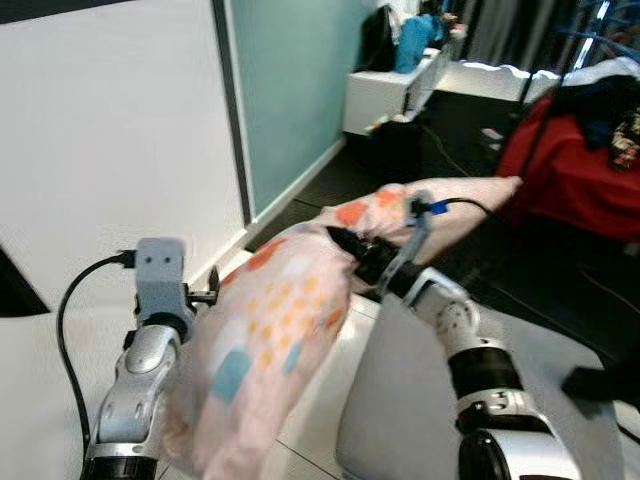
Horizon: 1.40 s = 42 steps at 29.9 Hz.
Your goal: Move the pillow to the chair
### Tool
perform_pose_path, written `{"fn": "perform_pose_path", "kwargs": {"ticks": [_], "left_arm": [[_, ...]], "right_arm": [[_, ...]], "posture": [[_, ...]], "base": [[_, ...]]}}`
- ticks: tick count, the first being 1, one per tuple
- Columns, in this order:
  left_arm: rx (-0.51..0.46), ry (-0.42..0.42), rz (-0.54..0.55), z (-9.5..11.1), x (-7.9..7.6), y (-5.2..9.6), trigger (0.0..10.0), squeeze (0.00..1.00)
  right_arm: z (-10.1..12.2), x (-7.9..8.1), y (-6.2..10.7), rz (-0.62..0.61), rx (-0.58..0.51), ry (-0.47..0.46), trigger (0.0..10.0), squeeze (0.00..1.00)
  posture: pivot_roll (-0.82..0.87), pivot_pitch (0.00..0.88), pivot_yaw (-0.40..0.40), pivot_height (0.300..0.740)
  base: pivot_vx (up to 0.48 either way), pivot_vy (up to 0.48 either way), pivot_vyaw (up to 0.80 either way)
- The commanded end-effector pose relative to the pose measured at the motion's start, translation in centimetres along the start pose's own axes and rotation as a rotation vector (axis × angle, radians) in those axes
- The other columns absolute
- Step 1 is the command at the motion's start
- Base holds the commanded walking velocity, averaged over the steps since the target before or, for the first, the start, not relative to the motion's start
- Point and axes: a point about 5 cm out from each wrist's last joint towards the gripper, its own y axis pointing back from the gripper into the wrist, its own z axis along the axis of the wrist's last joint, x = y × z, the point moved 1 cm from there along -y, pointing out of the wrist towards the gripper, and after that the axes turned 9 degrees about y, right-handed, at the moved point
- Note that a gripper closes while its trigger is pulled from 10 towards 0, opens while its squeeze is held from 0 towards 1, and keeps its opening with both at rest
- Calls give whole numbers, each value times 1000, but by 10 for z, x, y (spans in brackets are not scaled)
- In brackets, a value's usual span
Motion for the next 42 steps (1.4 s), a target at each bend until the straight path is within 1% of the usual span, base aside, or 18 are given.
{"fn": "perform_pose_path", "kwargs": {"ticks": [1, 4, 13, 16, 21, 24, 32, 36, 42], "left_arm": [[12, -14, -13, -2, -4, 0, 10000, 0], [14, -14, -15, -2, -4, 0, 10000, 0], [-5, -10, 9, 3, -1, -3, 10000, 0], [-5, -14, 11, 4, 0, -2, 10000, 0], [-5, -23, 29, 5, 7, -2, 10000, 0], [-9, -25, 29, 7, 9, -2, 10000, 0], [-12, -24, 24, 9, 8, -1, 10000, 0], [-8, -21, 13, 9, 5, -2, 10000, 0], [-4, -19, 0, 9, 2, -3, 10000, 0]], "right_arm": [[21, 7, 0, 56, -84, 40, 10000, 0], [21, 8, 0, 66, -86, 38, 10000, 0], [16, 19, -3, 133, -87, 9, 10000, 0], [15, 19, -4, 135, -86, 7, 10000, 0], [16, 19, -7, 126, -100, 8, 10000, 0], [16, 20, -8, 125, -107, 4, 10000, 0], [16, 20, -9, 124, -113, -1, 10000, 0], [16, 17, -9, 89, -116, -1, 10000, 0], [14, 11, -8, 35, -106, -11, 10000, 0]], "posture": [[-153, 0, -40, 740], [-154, 0, -40, 740], [-144, 0, -40, 740], [-138, 0, -40, 740], [-108, 0, -19, 740], [-95, 0, -16, 740], [-93, 0, -14, 740], [-96, 0, -10, 740], [-101, 0, -15, 740]], "base": [[0, 0, 800], [0, 0, 800], [0, 0, 800], [0, 0, 800], [0, 0, 800], [0, 0, 800], [0, 0, 800], [0, 0, 800], [0, 0, 0]]}}
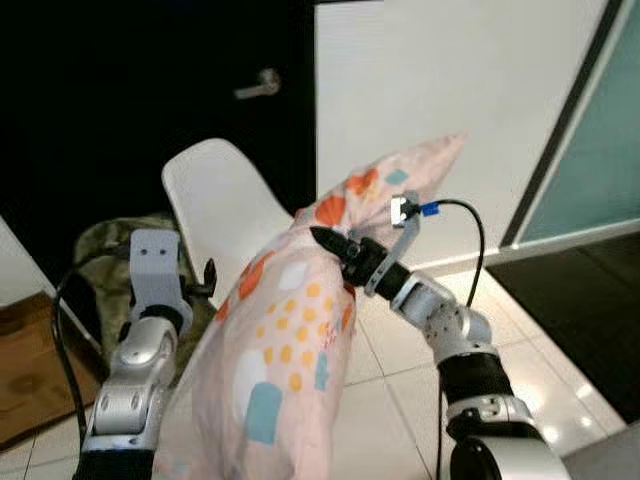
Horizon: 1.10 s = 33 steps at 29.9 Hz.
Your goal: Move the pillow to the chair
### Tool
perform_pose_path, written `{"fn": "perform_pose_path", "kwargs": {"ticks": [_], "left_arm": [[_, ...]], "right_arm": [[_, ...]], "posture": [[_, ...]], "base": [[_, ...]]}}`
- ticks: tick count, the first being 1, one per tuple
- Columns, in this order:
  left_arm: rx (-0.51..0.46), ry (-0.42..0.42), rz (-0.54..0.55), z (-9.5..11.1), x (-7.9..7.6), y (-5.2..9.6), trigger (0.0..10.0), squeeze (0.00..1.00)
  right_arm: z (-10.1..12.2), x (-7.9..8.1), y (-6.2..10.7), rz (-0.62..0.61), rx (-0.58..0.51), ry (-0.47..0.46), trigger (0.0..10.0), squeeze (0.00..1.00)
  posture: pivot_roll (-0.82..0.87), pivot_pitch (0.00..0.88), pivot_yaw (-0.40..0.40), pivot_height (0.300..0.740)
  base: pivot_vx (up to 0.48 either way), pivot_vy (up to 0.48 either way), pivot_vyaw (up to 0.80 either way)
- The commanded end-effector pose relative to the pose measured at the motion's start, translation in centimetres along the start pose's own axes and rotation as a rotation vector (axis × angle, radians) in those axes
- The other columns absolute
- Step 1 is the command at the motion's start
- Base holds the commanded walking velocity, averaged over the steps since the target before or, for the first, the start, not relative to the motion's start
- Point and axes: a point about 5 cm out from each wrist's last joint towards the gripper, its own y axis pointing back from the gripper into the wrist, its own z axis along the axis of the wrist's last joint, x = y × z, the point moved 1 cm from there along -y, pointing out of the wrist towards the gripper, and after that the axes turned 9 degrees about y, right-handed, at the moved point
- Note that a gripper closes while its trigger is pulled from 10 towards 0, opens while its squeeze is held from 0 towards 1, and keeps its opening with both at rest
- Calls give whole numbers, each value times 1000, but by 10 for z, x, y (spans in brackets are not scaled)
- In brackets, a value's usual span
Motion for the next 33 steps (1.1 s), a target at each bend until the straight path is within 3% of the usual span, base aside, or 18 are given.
{"fn": "perform_pose_path", "kwargs": {"ticks": [1, 33], "left_arm": [[14, 1, -15, -2, -3, 1, 10000, 0], [40, 11, -37, -9, -11, 1, 10000, 0]], "right_arm": [[21, 4, -4, 27, -84, 40, 10000, 0], [27, 1, -2, -1, -89, 41, 10000, 0]], "posture": [[-108, 0, -22, 740], [-141, 0, -26, 740]], "base": [[0, 0, 0], [367, 0, 0]]}}
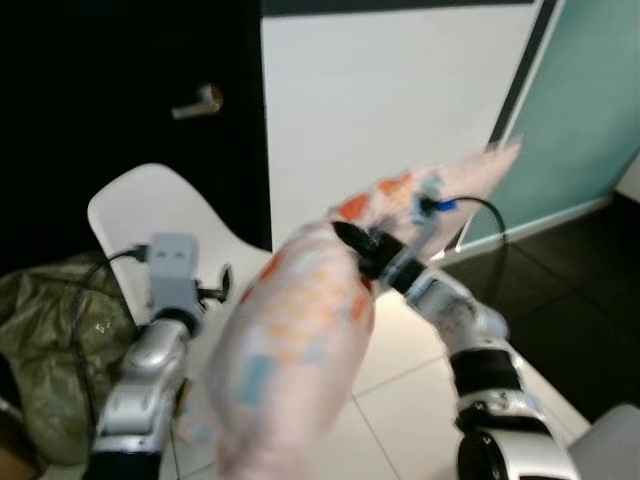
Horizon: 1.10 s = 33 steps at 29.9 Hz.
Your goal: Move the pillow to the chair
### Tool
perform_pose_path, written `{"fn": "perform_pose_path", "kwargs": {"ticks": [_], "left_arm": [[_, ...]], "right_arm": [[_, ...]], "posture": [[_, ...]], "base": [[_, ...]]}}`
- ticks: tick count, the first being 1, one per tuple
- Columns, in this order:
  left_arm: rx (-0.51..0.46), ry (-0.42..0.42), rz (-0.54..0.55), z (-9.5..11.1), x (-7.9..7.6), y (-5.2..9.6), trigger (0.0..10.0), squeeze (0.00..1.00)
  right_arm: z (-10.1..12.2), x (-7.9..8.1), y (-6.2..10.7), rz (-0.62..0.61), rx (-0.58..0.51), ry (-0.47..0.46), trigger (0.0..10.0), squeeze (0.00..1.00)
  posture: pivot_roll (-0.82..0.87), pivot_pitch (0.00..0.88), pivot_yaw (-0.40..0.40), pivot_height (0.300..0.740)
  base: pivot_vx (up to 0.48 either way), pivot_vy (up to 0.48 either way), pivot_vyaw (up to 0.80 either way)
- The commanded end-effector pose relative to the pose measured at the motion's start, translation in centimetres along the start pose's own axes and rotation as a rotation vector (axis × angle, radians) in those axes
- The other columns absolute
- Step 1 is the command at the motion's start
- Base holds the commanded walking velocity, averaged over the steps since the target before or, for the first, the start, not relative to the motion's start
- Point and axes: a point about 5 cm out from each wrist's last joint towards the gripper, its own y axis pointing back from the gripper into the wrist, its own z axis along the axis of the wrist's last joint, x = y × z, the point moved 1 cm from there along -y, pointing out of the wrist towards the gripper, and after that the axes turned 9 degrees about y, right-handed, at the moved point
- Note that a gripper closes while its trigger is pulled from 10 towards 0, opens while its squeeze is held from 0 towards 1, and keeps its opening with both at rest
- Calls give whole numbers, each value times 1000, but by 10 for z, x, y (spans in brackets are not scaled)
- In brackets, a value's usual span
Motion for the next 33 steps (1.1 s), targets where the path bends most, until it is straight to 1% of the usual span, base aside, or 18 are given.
{"fn": "perform_pose_path", "kwargs": {"ticks": [1, 11, 15, 17, 24, 26, 27, 30, 33], "left_arm": [[19, 3, -24, -5, -7, 1, 10000, 0], [12, 2, -27, -3, -7, 0, 10000, 0], [12, -3, -31, -3, -8, 0, 10000, 0], [26, -26, -34, -5, -11, -1, 10000, 0], [46, -18, -43, -8, -13, -1, 10000, 0], [57, -16, -44, -10, -12, 0, 10000, 0], [61, -11, -50, -11, -13, 1, 10000, 0], [61, -10, -57, -11, -14, 1, 10000, 0], [61, -16, -65, -10, -15, 1, 10000, 0]], "right_arm": [[20, -2, 4, 7, -80, 26, 10000, 0], [20, -3, 3, -6, -82, 16, 10000, 0], [18, -5, 2, -24, -61, 7, 10000, 0], [9, -10, -2, -79, 37, 25, 10000, 0], [8, -14, 0, -112, 49, 30, 10000, 0], [3, -20, 2, -161, 95, 60, 10000, 0], [-2, -27, 5, -220, 141, 91, 10000, 0], [-4, -30, 6, -243, 155, 92, 10000, 0], [-12, -38, 10, -302, 203, 92, 10000, 0]], "posture": [[-141, 0, -26, 740], [-136, 0, -28, 740], [-136, 0, -28, 740], [-131, 0, -30, 735], [-131, 0, -29, 715], [-131, 0, -33, 705], [-131, 0, -35, 695], [-128, 0, -35, 685], [-128, 0, -35, 670]], "base": [[424, 0, 0], [434, 0, 0], [435, 0, 0], [0, 0, 0], [0, 0, 0], [0, 0, 0], [0, 0, 0], [0, 0, 0], [0, 0, 0]]}}
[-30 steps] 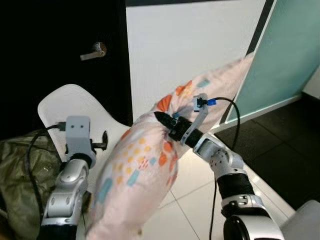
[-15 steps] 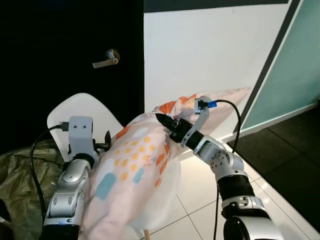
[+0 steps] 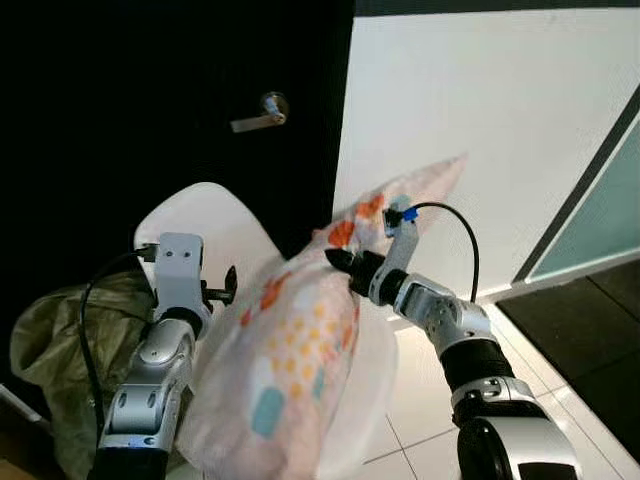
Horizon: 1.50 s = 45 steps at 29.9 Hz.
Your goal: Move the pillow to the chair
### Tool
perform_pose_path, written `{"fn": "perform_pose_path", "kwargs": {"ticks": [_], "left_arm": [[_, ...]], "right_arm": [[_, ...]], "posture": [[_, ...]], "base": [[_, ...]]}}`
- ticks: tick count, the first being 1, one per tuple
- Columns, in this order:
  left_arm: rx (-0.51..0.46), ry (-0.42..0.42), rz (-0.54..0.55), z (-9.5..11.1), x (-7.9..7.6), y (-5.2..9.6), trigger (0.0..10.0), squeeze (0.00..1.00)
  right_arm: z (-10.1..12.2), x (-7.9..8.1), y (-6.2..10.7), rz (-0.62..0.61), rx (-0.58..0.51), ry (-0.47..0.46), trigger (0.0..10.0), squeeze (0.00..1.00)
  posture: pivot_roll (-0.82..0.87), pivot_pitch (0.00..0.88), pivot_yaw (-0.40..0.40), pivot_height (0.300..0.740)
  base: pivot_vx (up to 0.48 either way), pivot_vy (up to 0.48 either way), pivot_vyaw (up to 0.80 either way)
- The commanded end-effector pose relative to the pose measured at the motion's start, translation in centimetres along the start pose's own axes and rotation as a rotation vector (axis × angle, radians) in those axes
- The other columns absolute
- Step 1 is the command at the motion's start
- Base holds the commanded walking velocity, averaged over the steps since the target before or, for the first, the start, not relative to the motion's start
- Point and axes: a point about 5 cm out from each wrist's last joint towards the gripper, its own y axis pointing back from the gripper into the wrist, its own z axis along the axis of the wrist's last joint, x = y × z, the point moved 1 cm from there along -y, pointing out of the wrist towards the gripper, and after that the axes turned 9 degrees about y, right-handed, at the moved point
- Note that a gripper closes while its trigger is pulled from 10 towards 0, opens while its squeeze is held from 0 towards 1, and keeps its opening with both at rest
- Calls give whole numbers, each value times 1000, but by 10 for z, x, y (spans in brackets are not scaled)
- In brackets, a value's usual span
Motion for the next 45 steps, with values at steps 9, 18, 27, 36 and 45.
{"fn": "perform_pose_path", "kwargs": {"ticks": [9, 18, 27, 36, 45], "left_arm": [[28, -39, 35, -4, 9, 3, 10000, 0], [39, -48, 70, -5, 18, 8, 10000, 0], [23, -32, 97, 1, 26, 10, 10000, 0], [-22, 12, 99, 11, 26, 9, 10000, 0], [-85, 90, 105, 23, 25, 6, 10000, 0]], "right_arm": [[-9, -15, 1, -138, 115, 100, 10000, 0], [-31, -33, 10, -283, 291, 130, 10000, 0], [-46, -34, 12, -300, 354, 67, 10000, 0], [-40, -15, -1, -184, 320, 60, 10000, 0], [-39, 2, -13, -125, 348, 83, 10000, 0]], "posture": [[-126, 10, -40, 630], [-120, 38, -36, 600], [-88, 55, -23, 555], [-92, 57, -26, 525], [-123, 45, -35, 490]], "base": [[0, 0, 0], [0, 0, 0], [0, 0, 0], [0, 0, 0], [0, 0, 0]]}}
